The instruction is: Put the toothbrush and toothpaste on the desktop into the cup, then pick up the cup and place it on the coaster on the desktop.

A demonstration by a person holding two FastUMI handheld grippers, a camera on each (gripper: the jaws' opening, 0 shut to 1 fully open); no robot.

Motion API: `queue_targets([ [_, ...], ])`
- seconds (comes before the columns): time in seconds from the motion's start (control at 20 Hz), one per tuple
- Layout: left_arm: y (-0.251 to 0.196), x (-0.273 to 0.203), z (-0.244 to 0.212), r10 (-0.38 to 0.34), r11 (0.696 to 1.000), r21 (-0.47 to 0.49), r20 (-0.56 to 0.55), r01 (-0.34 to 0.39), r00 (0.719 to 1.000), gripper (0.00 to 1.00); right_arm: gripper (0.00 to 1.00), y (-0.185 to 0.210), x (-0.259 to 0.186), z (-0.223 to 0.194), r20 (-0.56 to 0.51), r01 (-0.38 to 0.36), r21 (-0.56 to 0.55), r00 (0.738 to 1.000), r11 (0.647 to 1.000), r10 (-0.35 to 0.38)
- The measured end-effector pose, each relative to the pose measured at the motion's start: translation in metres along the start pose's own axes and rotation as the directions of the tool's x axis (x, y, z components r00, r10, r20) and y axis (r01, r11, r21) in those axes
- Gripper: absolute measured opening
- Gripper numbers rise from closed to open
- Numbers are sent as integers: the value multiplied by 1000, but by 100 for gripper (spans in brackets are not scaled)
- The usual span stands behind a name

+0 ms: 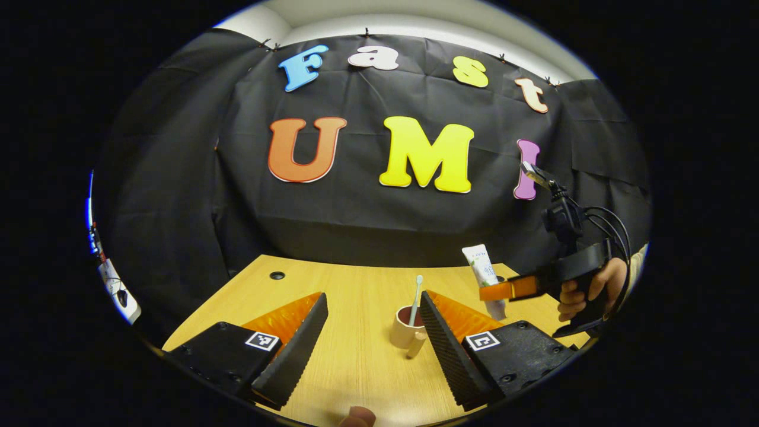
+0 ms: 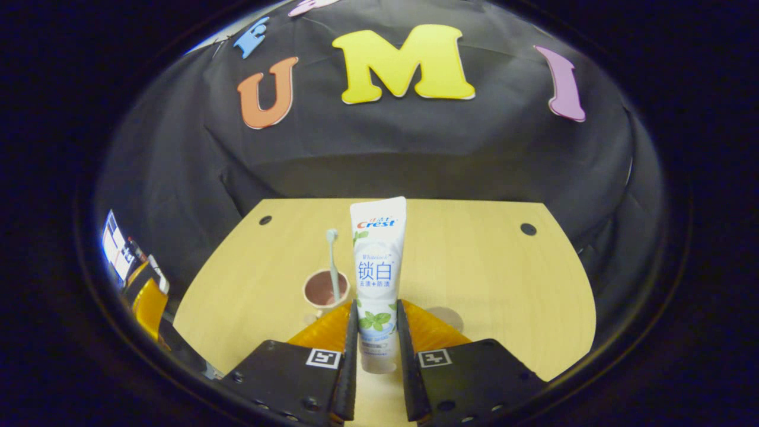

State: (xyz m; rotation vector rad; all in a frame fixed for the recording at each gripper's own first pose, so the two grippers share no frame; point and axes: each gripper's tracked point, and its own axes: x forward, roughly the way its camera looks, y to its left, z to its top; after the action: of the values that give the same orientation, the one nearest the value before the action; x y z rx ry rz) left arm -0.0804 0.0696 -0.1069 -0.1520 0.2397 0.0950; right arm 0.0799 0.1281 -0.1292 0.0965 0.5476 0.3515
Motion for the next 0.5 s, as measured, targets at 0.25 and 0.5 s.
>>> queue_targets([
  [0.25,26,-44,-11,130,991,-13,-28,-131,991,98,33,51,38,15,48,-96,-53,994,994,98],
  [0.5,24,-74,-29,208,977,-16,-97,-211,973,98,33,70,78,18,112,-126,-111,984,986,138],
])
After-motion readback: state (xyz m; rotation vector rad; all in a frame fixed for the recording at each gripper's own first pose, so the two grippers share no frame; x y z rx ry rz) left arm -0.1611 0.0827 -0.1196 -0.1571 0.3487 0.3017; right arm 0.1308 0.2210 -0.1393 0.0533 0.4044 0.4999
